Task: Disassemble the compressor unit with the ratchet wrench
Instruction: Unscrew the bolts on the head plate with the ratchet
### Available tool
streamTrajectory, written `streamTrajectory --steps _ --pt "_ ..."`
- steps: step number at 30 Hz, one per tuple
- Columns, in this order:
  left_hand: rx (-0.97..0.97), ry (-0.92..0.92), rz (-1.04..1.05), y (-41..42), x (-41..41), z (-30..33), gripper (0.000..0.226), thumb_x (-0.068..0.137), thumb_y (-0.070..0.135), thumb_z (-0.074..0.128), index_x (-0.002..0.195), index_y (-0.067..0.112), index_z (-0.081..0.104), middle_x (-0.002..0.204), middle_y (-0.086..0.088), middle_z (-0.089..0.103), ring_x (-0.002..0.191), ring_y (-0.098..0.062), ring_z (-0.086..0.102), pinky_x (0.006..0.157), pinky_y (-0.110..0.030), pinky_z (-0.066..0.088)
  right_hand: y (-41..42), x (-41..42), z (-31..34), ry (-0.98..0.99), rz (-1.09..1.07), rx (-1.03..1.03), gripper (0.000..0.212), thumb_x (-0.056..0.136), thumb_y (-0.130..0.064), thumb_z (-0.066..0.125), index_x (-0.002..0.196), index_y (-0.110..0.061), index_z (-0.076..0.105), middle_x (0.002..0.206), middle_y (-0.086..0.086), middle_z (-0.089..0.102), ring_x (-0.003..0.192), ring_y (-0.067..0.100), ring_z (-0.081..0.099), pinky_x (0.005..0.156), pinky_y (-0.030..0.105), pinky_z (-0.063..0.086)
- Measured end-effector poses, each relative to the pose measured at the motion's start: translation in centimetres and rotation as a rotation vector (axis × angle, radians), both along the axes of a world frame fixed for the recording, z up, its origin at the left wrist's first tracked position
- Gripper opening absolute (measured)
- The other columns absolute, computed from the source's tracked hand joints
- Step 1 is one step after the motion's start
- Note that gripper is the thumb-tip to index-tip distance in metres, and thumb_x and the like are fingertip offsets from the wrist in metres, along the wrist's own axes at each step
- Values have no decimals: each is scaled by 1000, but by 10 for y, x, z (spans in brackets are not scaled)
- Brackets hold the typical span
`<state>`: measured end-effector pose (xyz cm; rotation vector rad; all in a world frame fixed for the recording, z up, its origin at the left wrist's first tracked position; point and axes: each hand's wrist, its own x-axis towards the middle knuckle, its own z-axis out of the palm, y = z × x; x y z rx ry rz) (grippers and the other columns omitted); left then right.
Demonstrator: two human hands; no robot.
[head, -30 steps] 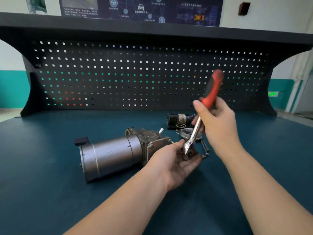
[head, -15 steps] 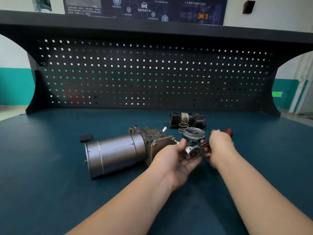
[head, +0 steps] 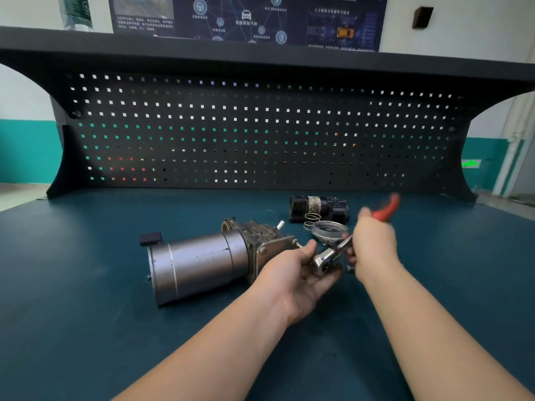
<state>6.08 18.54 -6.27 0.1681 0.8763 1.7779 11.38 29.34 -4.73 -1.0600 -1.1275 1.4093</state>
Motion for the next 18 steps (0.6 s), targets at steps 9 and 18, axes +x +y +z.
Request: streamTrajectory --steps 9,18 --pt "-28 90 -24 0 0 -1 20 91 13 60 101 -4 63 105 -21 65 82 -30 65 57 -36 59 -29 6 13 114 180 969 5 92 -44 51 93 -40 48 61 -10 56 53 8 56 51 19 44" --pt "-36 77 -43 -2 -1 0 16 94 10 54 85 -3 55 79 -19 64 77 -33 62 75 -43 51 -1 -1 4 -23 -24 51 27 100 -43 36 89 -23 51 70 8 60 49 17 47 42 22 38"
